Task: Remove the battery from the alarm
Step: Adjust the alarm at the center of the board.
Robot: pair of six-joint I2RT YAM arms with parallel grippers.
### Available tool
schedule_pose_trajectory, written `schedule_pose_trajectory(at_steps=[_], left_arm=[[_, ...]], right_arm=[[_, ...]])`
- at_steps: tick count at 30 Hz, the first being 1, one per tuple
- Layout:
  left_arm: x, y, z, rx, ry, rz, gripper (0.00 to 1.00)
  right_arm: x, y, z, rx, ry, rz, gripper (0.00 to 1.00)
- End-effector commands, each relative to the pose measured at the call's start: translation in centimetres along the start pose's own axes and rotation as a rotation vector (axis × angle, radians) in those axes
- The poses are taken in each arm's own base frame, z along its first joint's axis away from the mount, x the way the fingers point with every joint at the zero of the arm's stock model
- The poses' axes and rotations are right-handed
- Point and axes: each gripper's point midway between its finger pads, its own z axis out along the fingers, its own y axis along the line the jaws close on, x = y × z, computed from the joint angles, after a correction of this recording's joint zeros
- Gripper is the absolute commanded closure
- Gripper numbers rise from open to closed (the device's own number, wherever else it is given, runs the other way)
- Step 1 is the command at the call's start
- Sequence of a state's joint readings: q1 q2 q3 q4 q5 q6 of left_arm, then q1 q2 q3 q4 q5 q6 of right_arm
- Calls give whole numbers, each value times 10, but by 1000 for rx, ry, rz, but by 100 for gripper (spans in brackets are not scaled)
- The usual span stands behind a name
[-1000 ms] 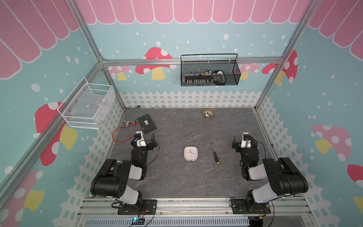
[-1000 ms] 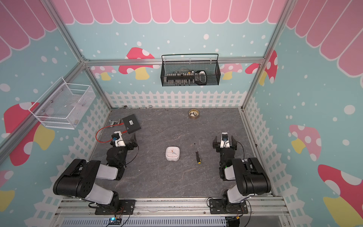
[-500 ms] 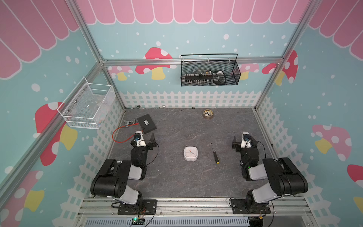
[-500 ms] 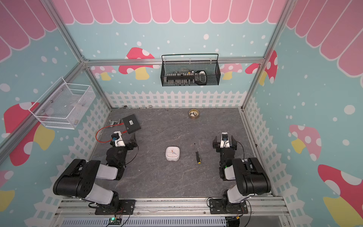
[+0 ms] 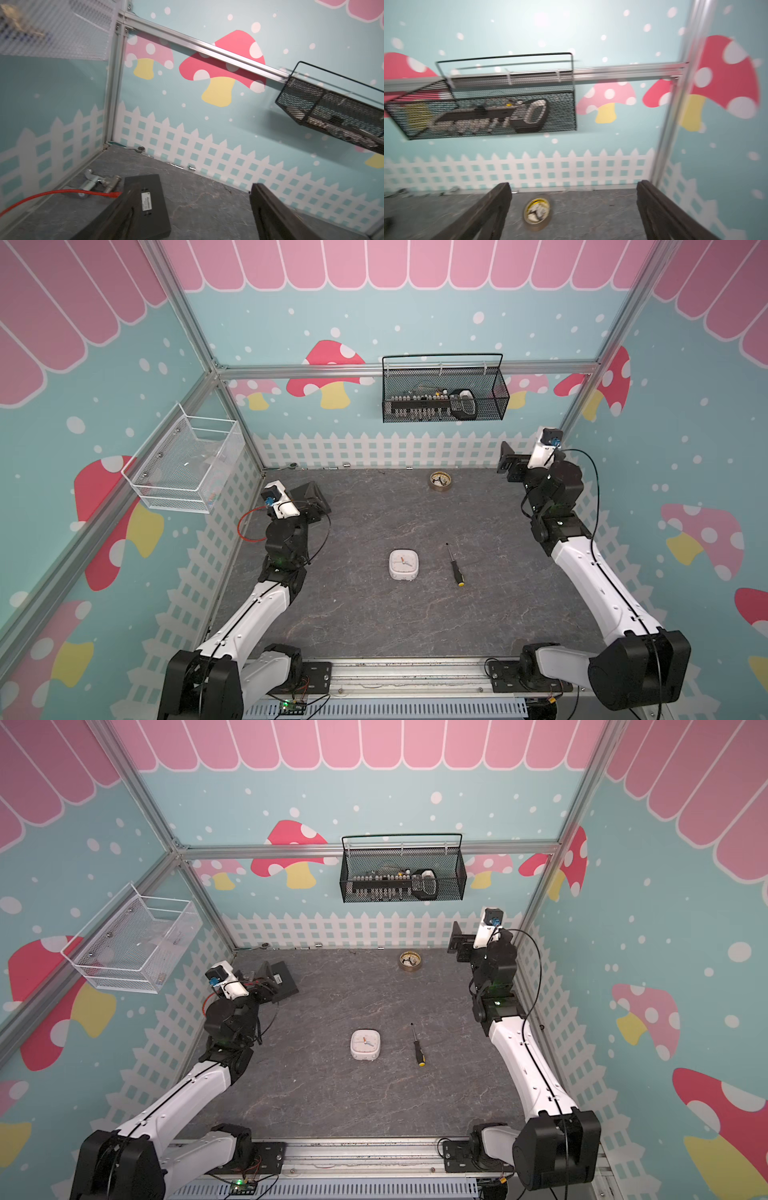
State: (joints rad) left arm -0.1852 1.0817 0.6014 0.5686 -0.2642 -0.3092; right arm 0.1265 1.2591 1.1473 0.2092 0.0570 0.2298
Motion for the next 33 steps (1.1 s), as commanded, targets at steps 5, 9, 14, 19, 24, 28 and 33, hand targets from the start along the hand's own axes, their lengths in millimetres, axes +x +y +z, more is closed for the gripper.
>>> schedule_pose_trajectory(at_steps=[5, 9, 14, 19, 24, 28, 33], left_arm=[[84, -71, -41, 232, 440, -115, 49], [124, -84, -68, 296, 606, -153, 50], [188, -94, -99, 373, 824, -207, 50], [229, -101, -117, 406, 941, -259, 46], [258, -111, -125, 432, 1029, -302, 45], [262, -119, -126, 458, 1042, -328, 44], [271, -126, -126, 485, 1073, -363, 44]], right_arm=[[186, 127, -62, -370, 735, 223, 2], [231, 172, -99, -468, 884, 256, 11], [286, 188, -122, -462, 1038, 241, 16], [309, 192, -131, -464, 1081, 289, 21], [332, 202, -137, -490, 1129, 329, 39], [337, 208, -135, -499, 1134, 332, 47], [344, 213, -129, -498, 1149, 327, 48]])
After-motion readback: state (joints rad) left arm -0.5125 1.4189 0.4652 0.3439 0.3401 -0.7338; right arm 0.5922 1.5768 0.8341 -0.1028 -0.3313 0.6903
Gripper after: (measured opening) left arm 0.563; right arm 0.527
